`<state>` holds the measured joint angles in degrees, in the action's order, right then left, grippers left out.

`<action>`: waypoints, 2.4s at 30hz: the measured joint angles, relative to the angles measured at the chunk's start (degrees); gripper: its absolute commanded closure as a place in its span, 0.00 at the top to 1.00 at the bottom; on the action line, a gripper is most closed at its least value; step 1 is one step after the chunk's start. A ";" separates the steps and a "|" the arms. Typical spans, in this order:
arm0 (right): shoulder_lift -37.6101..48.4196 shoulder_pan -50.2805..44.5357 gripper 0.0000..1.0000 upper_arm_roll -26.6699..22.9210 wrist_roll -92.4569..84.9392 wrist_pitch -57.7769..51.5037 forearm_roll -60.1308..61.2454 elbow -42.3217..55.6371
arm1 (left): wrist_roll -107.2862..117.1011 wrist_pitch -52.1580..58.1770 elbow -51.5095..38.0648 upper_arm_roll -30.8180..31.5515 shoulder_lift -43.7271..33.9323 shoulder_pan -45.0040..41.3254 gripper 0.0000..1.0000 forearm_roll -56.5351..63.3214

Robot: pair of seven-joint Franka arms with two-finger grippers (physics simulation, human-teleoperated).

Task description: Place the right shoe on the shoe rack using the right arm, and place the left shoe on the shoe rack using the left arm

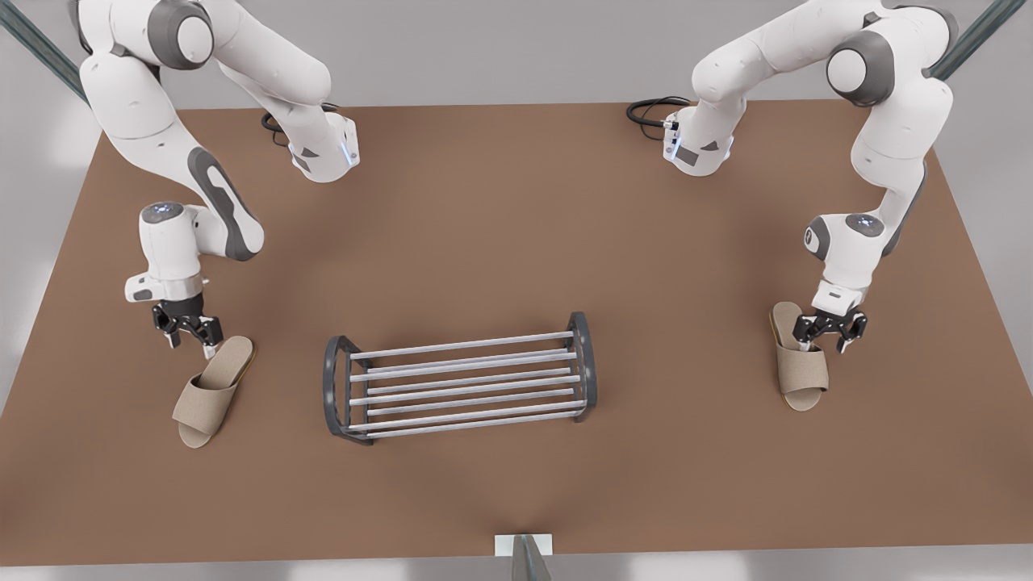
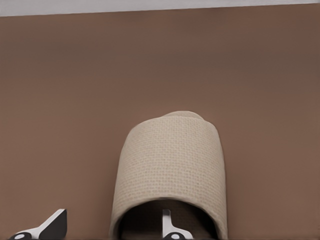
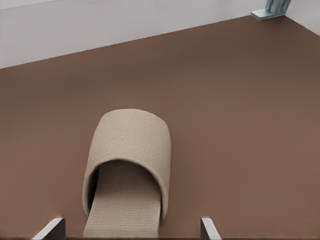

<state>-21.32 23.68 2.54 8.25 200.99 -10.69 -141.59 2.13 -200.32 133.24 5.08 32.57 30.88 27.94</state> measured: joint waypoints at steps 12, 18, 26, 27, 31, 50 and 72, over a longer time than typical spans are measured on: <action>-11.61 0.08 1.00 0.06 -1.02 0.12 -1.22 10.11 | -0.06 -0.02 -1.37 0.01 0.55 0.56 0.28 -0.27; -14.26 0.47 1.00 0.08 -1.31 0.13 -1.17 13.17 | -0.10 -0.07 -2.30 0.29 -1.37 2.52 0.21 -1.23; -15.13 0.36 1.00 0.09 -1.57 0.14 -0.32 13.86 | 5.38 7.70 -4.56 13.67 -14.87 2.49 0.21 -1.58; -15.39 0.30 1.00 0.09 -1.59 0.14 -0.27 13.91 | 6.74 11.11 -6.09 16.56 -17.97 2.58 0.21 -1.59; -15.71 -1.02 1.00 0.09 -1.65 0.14 0.86 13.89 | 13.97 30.92 -19.75 33.30 -24.31 2.82 0.21 -1.55; -17.09 3.44 1.00 0.19 -1.82 0.14 -4.24 16.38 | 50.49 95.08 -66.26 0.64 3.56 -71.46 0.21 13.91; -18.63 2.51 0.58 3.27 -1.53 0.13 2.93 18.70 | 74.51 96.37 -74.31 -8.07 16.87 -80.27 1.00 14.71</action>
<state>-39.95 26.18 5.81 6.73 201.12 -7.76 -122.89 76.64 -103.95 58.94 -2.99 49.43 -49.39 42.65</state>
